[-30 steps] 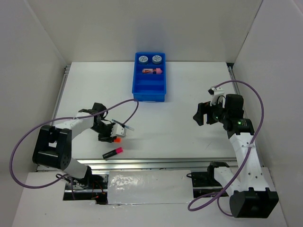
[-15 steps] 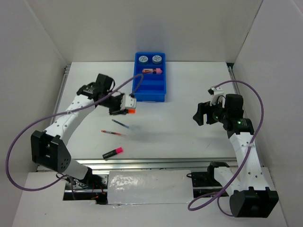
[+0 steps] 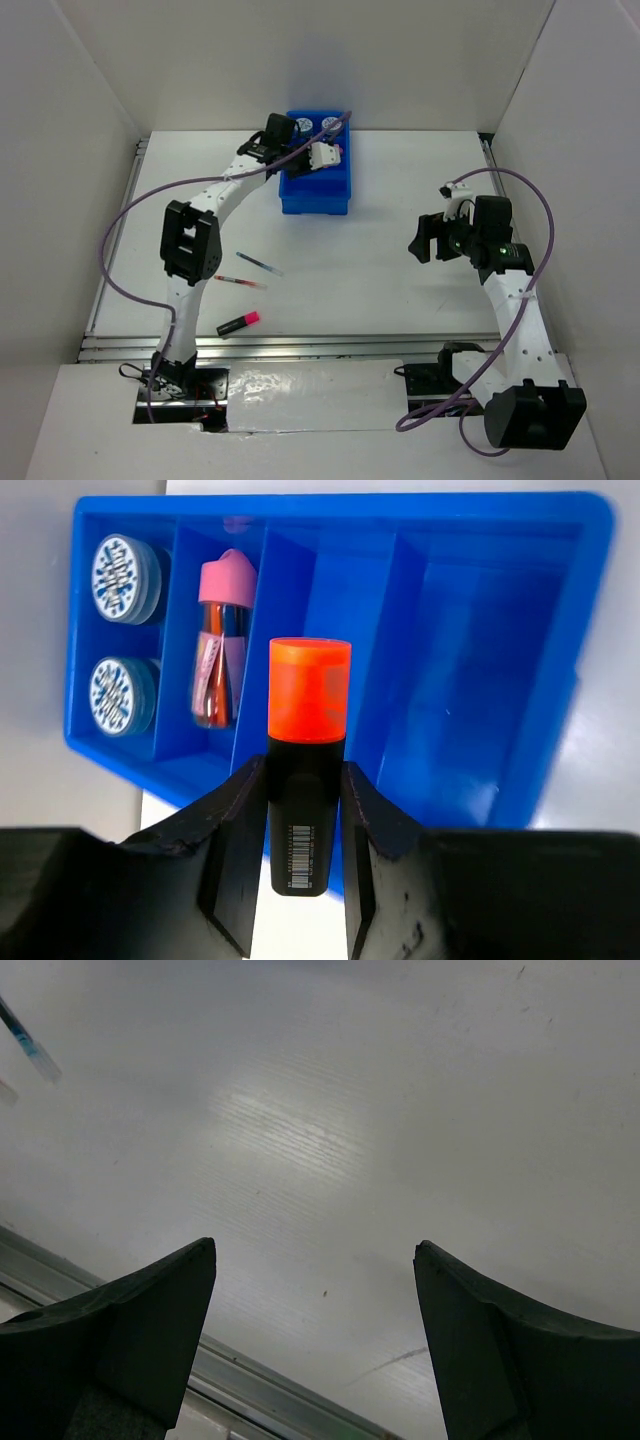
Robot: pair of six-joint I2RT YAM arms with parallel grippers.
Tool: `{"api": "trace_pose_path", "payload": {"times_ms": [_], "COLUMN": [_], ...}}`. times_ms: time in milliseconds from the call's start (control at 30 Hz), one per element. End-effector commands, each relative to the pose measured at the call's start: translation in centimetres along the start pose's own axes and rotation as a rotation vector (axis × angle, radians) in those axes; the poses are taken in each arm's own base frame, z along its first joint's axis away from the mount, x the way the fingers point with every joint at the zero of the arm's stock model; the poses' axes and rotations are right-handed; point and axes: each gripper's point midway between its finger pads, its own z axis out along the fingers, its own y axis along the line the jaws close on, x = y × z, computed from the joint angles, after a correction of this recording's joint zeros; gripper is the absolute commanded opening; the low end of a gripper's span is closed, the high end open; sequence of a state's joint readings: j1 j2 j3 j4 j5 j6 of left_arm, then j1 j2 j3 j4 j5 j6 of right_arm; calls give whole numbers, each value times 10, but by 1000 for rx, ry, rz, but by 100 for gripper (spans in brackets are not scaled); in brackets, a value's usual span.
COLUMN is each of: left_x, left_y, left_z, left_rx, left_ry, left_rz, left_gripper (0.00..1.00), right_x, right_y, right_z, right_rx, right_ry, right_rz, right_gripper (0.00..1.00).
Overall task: Sort the stationery into containers
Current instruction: Place the stationery into the container
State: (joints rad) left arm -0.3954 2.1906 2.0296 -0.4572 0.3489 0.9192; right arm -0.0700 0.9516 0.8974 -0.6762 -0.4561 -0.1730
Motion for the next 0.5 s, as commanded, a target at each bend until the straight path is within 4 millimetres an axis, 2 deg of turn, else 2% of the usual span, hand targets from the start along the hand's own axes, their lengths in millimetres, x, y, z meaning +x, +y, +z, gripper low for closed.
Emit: {"api": "trace_pose_path", "payload": {"times_ms": [0,133,167,333,467], "left_x": [-19,-4,3,17,28], "left_y": [42,44,38,47,44], "left_z": [13,34,43,52,58], "left_rx": [-161,-192,-182,-210,-200], "left_ry": [-57,-33,-18,-42,-51], "left_rz": [99,134,138,99,98], "left_gripper": [4,4,4,6,11], "right_x": [-17,-15,-14,-13,-13], "right_y": [-4,-6,-7,-9,-10], "right_z": [-6,-4,-2,-1,0], "right_rx": [20,20,18,18,19], "right_ry": [-38,-33,-28,-25,-23], "right_rz": [-6,5,14,22,27], "right_gripper": [86,86,86,86,86]}}
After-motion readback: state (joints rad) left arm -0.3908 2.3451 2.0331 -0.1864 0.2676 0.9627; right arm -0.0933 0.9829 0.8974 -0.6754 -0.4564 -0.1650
